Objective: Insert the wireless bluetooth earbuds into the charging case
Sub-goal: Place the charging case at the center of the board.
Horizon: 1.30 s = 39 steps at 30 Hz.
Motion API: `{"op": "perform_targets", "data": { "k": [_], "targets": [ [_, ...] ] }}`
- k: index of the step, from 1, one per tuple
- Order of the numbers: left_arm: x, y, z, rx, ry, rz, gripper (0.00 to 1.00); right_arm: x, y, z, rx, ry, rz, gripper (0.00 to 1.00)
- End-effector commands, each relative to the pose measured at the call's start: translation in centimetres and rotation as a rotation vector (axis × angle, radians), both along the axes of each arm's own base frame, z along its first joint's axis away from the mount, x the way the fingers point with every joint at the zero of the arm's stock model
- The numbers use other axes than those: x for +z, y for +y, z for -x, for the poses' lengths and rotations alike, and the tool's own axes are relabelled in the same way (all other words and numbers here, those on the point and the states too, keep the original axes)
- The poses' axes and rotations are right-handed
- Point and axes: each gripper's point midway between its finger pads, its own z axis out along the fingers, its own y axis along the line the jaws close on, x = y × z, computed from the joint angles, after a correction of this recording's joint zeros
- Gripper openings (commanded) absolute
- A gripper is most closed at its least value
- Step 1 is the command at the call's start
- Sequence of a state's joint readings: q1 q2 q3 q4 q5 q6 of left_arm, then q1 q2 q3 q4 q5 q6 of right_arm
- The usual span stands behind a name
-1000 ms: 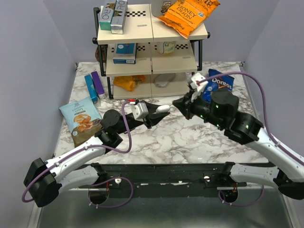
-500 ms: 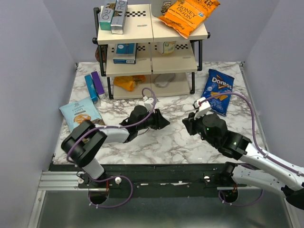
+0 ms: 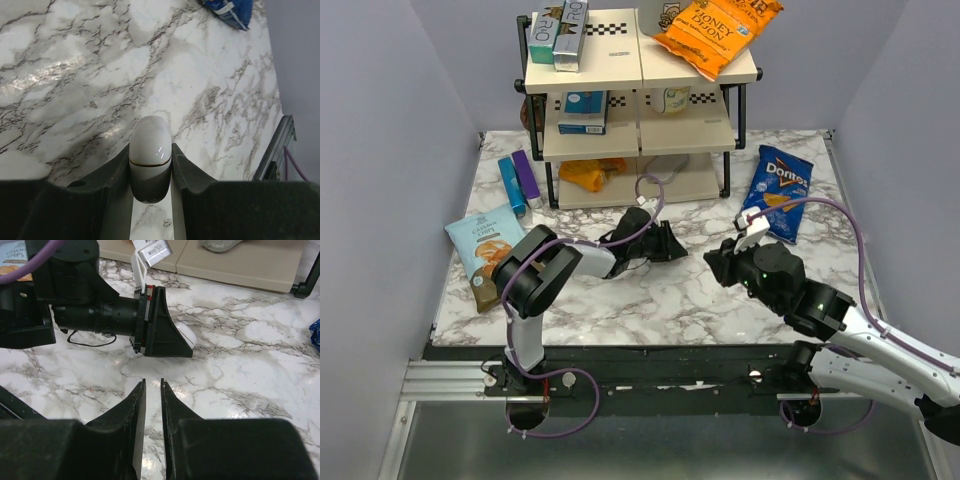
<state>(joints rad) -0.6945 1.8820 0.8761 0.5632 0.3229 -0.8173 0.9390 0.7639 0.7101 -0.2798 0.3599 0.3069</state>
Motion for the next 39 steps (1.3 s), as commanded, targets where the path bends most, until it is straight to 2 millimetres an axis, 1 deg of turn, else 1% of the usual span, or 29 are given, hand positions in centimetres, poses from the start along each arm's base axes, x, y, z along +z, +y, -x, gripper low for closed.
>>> {"op": "perform_targets", "data": {
  "k": [1,4,6,7,8,9,12,14,19,21,25,30,31,32,33,34,35,36,37,39],
  "targets": [
    [-3.3,0.5,0.7,-0.007,0.116,-0.076,0.0,-0.1,0.3,0.1,0.008,0.004,-0.016,0.27],
    [-4.2,0.7,0.9,-0.005,0.141,-0.095,0.0,0.1,0.4,0.1,0.013,0.004,-0.017,0.27],
    [-4.4,0.8,1.0,-0.007,0.148,-0.106,0.0,0.2,0.4,0.1,0.012,0.004,-0.017,0.28],
    [-4.7,0.9,1.1,-0.009,0.15,-0.116,0.04,0.2,0.4,0.1,0.014,0.005,-0.016,0.28],
    [-4.6,1.0,1.1,-0.012,0.148,-0.121,0.14,0.3,0.3,0.1,0.009,0.004,-0.018,0.28],
    [-4.8,1.1,1.2,-0.014,0.153,-0.133,0.2,0.3,0.3,0.1,0.006,0.002,-0.019,0.28],
    [-5.1,1.6,1.3,-0.008,0.153,-0.161,0.34,0.2,0.0,0.0,-0.005,0.002,-0.018,0.29],
    [-5.2,2.0,1.4,-0.009,0.153,-0.168,0.38,0.1,-0.1,0.1,-0.008,0.001,-0.018,0.29],
    [-5.1,3.0,2.0,-0.005,0.156,-0.19,0.43,-0.2,-0.3,0.2,-0.013,0.009,-0.013,0.3],
    [-5.1,3.6,2.2,-0.003,0.153,-0.206,0.49,-0.1,-0.4,0.2,-0.014,0.009,-0.018,0.3],
    [-4.6,4.4,2.2,0.002,0.145,-0.228,0.5,-0.3,-0.4,0.4,-0.012,0.013,-0.023,0.31],
    [-4.5,5.3,2.7,0.006,0.156,-0.265,0.51,-0.3,-0.5,0.5,-0.012,0.012,-0.03,0.31],
    [-4.0,5.5,2.7,0.009,0.148,-0.267,0.51,-0.2,-0.7,0.5,-0.014,0.013,-0.031,0.31],
    [-3.8,6.0,2.7,0.017,0.135,-0.285,0.51,-0.2,-0.7,0.6,-0.014,0.013,-0.031,0.31],
    [-3.9,6.7,3.1,0.024,0.148,-0.315,0.52,-0.2,-0.7,0.7,-0.013,0.014,-0.032,0.31],
    [-2.7,7.2,3.2,0.037,0.127,-0.313,0.52,-0.2,-0.8,0.7,-0.013,0.013,-0.034,0.31],
    [-2.2,7.8,3.3,0.04,0.108,-0.327,0.52,-0.1,-0.9,0.8,-0.014,0.009,-0.035,0.32],
    [-2.0,8.9,3.4,0.074,0.099,-0.369,0.52,-0.5,-1.0,0.7,-0.018,0.012,-0.029,0.32],
    [0.1,9.4,3.4,0.09,0.045,-0.353,0.52,-0.5,-1.1,0.7,-0.023,0.012,-0.029,0.32],
    [1.5,10.7,3.5,0.123,0.0,-0.378,0.54,-1.1,-1.3,0.5,-0.039,0.014,-0.016,0.33]
  ]
}}
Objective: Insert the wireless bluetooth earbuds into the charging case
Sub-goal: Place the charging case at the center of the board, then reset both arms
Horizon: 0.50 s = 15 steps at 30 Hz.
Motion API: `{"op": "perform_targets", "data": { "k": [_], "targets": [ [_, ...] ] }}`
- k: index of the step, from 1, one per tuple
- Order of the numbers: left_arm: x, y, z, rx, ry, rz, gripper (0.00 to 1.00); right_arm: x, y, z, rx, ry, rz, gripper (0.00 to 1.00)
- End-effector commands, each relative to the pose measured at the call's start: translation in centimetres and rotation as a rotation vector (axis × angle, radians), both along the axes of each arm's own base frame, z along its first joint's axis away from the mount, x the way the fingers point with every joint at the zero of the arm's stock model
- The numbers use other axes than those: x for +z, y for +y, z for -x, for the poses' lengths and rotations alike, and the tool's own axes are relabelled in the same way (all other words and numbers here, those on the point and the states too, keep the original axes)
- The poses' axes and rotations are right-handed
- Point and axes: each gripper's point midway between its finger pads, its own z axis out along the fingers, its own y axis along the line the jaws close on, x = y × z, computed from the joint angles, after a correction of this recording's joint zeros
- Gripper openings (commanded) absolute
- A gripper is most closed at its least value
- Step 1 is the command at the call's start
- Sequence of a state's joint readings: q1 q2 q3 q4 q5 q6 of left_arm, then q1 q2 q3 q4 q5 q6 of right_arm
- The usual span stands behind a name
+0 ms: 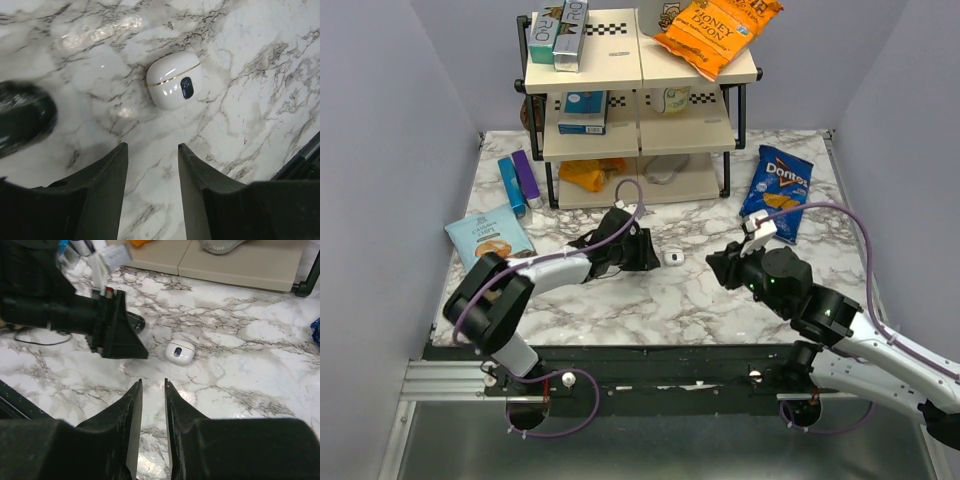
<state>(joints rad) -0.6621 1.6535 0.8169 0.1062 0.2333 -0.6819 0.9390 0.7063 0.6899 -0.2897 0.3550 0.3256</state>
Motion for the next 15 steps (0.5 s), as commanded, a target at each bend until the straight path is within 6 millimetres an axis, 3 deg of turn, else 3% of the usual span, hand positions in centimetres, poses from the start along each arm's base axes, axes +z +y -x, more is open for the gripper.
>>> {"op": "perform_targets", "data": {
  "k": [1,3,4,7,12,15],
  "targets": [
    [4.2,4.9,0.0,0.119,-0.153,-0.118,0.55,-1.5,-0.7,-0.2,-0.042,0.019,0.023,0.33],
    [5.5,5.9,0.1,0.174,-0.214,-0.129,0.58,-1.9,-0.8,-0.4,-0.054,0.021,0.033,0.34],
    [6.6,7.6,-0.6,0.296,-0.273,-0.153,0.59,-2.2,-0.6,-0.4,-0.05,0.023,0.033,0.34],
    [7.6,9.5,-0.5,0.447,-0.285,-0.15,0.62,-2.2,-0.4,-0.7,-0.054,0.009,0.016,0.38],
    [8.7,9.7,0.3,0.38,-0.35,-0.169,0.56,-2.0,0.2,-0.7,-0.035,-0.005,-0.012,0.45],
    [10.3,9.2,1.0,0.347,-0.412,-0.069,0.62,-1.5,0.2,-0.8,-0.034,-0.018,-0.021,0.49]
  ]
}}
